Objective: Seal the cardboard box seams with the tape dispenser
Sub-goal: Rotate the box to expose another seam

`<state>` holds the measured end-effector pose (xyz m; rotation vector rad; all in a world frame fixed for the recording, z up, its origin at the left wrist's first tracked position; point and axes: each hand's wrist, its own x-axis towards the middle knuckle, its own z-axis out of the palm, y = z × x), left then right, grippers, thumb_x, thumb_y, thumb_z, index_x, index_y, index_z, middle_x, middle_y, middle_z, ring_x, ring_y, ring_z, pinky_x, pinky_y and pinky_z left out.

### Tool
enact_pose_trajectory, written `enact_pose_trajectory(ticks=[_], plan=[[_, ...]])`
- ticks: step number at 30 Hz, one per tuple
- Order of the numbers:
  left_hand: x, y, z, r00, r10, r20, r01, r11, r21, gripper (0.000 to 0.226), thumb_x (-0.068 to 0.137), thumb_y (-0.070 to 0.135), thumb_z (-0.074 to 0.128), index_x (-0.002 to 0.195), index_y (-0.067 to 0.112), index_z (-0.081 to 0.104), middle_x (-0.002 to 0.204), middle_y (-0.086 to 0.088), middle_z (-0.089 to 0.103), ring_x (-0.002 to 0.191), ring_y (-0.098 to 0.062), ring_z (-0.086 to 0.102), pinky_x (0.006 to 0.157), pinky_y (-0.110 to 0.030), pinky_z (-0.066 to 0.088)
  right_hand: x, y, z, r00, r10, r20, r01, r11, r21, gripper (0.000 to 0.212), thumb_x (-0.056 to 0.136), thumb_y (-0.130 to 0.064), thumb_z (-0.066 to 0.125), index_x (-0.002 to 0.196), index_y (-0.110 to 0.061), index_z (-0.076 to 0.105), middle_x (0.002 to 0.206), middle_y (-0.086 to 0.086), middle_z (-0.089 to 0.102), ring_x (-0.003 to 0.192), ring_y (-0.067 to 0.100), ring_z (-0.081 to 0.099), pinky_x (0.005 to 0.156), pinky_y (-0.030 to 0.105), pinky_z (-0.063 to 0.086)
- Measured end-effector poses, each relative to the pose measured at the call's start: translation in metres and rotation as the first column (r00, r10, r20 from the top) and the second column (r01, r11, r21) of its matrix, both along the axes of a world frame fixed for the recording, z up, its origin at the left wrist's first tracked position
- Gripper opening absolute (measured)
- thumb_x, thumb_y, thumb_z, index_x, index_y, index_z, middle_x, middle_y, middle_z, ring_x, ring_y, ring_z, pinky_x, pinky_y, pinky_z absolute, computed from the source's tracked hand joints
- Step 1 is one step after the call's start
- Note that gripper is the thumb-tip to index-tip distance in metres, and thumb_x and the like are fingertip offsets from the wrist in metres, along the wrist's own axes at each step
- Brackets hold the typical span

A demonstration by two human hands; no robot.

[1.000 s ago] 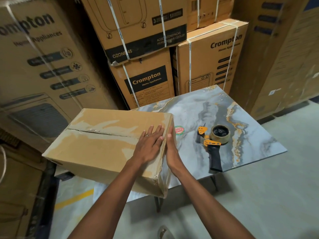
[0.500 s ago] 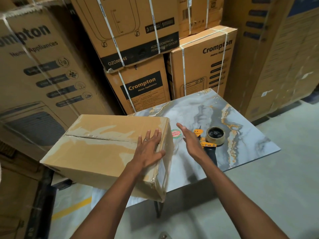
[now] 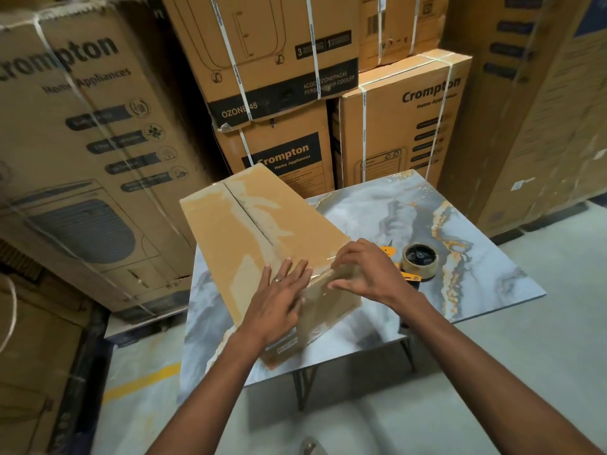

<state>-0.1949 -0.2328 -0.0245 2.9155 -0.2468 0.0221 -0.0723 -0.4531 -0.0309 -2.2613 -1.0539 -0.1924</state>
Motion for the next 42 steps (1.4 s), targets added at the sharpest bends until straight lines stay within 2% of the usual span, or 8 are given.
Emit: enact_pose_trajectory(ticks=[5,8,16,20,25,31,36,42], plan=[[-0.027,0.001,-0.029,0.949,0.164,0.270,-0.209,0.967,0.146,0.055,0.107,0.041,0.021,0.151,0.020,0.046,0.158,0.004,0.042,0.146,-0.024,0.039,0.117,-0.047,0.035,-0.006,0.021,0.012,0.980,0.145,-0.137,-0.138,0.989,0.060,0.023,0.072,-0.046,0.087,0.086,-0.030,0.079,0.087,-0.014,0.068,0.079,0.003,0.062,0.067,0.020,0.049],[-0.034,0.001,-0.035,0.916,0.188,0.353,-0.258,0.952,0.163,0.057,0.109,0.040,0.017,0.146,0.015,0.054,0.151,0.000,0.052,0.141,-0.027,0.048,0.114,-0.043,0.033,0.004,0.018,0.016,0.962,0.190,-0.198,-0.189,0.982,0.022,0.016,0.074,-0.036,0.087,0.087,-0.028,0.080,0.086,-0.014,0.066,0.078,0.005,0.062,0.068,0.026,0.052],[-0.048,0.008,-0.044,0.845,0.234,0.481,-0.286,0.958,0.036,0.048,0.107,0.033,0.033,0.141,0.012,0.059,0.148,-0.002,0.054,0.138,-0.027,0.051,0.113,-0.044,0.038,0.043,-0.017,0.023,0.871,0.114,-0.478,-0.034,0.984,0.173,0.020,0.061,-0.017,0.095,0.073,-0.011,0.080,0.077,0.001,0.069,0.068,0.003,0.061,0.065,0.018,0.048],[-0.052,0.003,-0.037,0.792,0.353,0.498,-0.266,0.934,-0.238,0.042,0.102,0.027,0.048,0.138,0.012,0.061,0.148,0.000,0.053,0.140,-0.019,0.048,0.116,-0.040,0.037,0.042,-0.022,0.010,0.796,0.102,-0.596,0.079,0.960,0.270,0.026,0.063,-0.009,0.093,0.083,-0.019,0.081,0.087,0.008,0.074,0.078,0.018,0.062,0.073,0.039,0.056],[-0.053,-0.002,-0.033,0.579,0.761,0.292,-0.320,0.542,-0.777,0.049,0.106,0.029,0.042,0.153,0.014,0.043,0.158,0.002,0.041,0.150,-0.011,0.030,0.122,-0.041,0.030,0.005,-0.019,-0.003,0.814,-0.085,-0.575,0.374,0.833,0.407,0.038,0.083,-0.018,0.075,0.121,-0.026,0.070,0.119,-0.006,0.070,0.107,0.008,0.063,0.091,0.034,0.058],[-0.035,-0.005,-0.046,0.402,0.914,0.062,-0.345,0.214,-0.914,0.054,0.108,0.041,0.036,0.158,0.021,0.031,0.160,0.000,0.039,0.146,-0.015,0.037,0.119,-0.043,0.035,-0.029,0.034,-0.027,0.816,-0.180,-0.550,0.382,0.881,0.278,0.069,0.103,-0.059,0.032,0.161,-0.029,0.007,0.168,-0.010,0.009,0.152,0.007,0.007,0.122,0.034,0.012],[-0.030,-0.006,-0.050,0.330,0.944,0.033,-0.304,0.139,-0.942,0.052,0.105,0.035,0.041,0.153,0.015,0.043,0.155,-0.001,0.047,0.142,-0.016,0.044,0.115,-0.042,0.040,-0.040,0.059,-0.039,0.795,-0.251,-0.552,0.519,0.752,0.407,0.063,0.107,-0.047,0.029,0.160,-0.031,0.000,0.168,-0.009,0.002,0.137,-0.025,-0.004,0.104,-0.003,0.006],[-0.027,-0.001,-0.056,0.316,0.948,0.025,-0.251,0.109,-0.962,0.056,0.100,0.043,0.044,0.150,0.017,0.048,0.152,0.004,0.051,0.140,-0.013,0.046,0.114,-0.045,0.043,-0.043,0.068,-0.041,0.751,-0.354,-0.557,0.635,0.619,0.462,0.057,0.107,-0.042,0.036,0.159,-0.036,0.013,0.154,0.000,0.040,0.133,0.015,0.044,0.098,0.018,0.032]])
